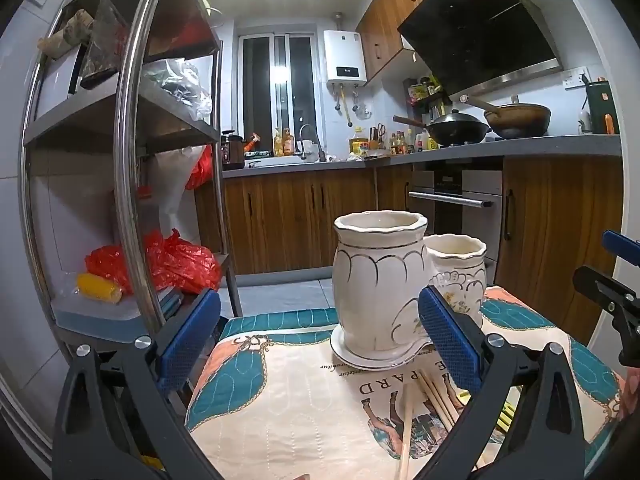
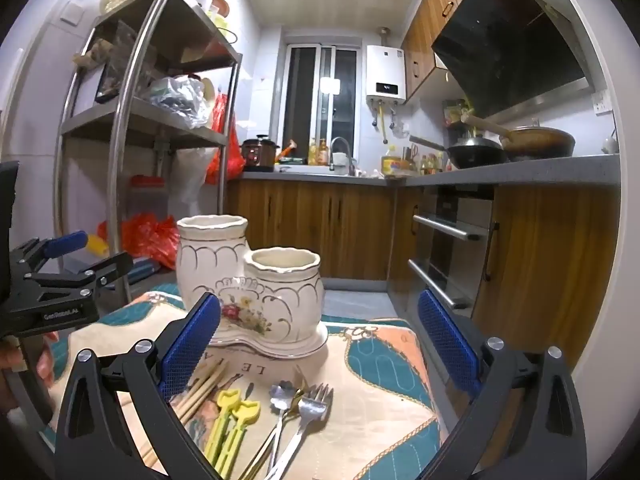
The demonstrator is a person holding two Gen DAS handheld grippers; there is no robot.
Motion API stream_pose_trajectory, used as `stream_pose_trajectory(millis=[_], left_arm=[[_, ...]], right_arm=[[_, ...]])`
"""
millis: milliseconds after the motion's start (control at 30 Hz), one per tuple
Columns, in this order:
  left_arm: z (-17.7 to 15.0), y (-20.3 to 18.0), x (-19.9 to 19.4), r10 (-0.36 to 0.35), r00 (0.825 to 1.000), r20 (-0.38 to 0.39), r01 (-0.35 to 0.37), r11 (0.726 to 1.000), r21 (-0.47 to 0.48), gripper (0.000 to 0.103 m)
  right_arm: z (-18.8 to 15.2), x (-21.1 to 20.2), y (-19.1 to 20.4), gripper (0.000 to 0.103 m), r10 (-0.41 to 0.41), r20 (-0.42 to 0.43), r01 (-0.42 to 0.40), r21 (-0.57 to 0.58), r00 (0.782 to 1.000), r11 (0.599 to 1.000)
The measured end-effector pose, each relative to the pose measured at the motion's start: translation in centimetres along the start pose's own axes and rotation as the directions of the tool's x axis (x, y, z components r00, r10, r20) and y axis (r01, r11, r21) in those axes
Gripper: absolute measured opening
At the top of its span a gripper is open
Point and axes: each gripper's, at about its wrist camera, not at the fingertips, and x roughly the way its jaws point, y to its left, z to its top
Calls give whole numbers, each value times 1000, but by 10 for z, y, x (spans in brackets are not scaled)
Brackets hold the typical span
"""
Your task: Organize utensils
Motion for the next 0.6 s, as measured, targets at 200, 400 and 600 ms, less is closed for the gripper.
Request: stream_pose_trajectory(millis=[200,400,600], left_arm=[[0,0,-3,0,1000,12,0,1000,6,98],[-1,3,-5,-1,1000,14,1,1000,3,98],[1,-2,-5,0,1000,12,0,1000,7,98]], right_arm=[[1,0,1,98,1,-1,-1,-4,1000,1000],[2,0,1,98,1,-3,-1,-3,1000,1000],[2,0,1,98,1,-3,-1,-4,1000,1000]])
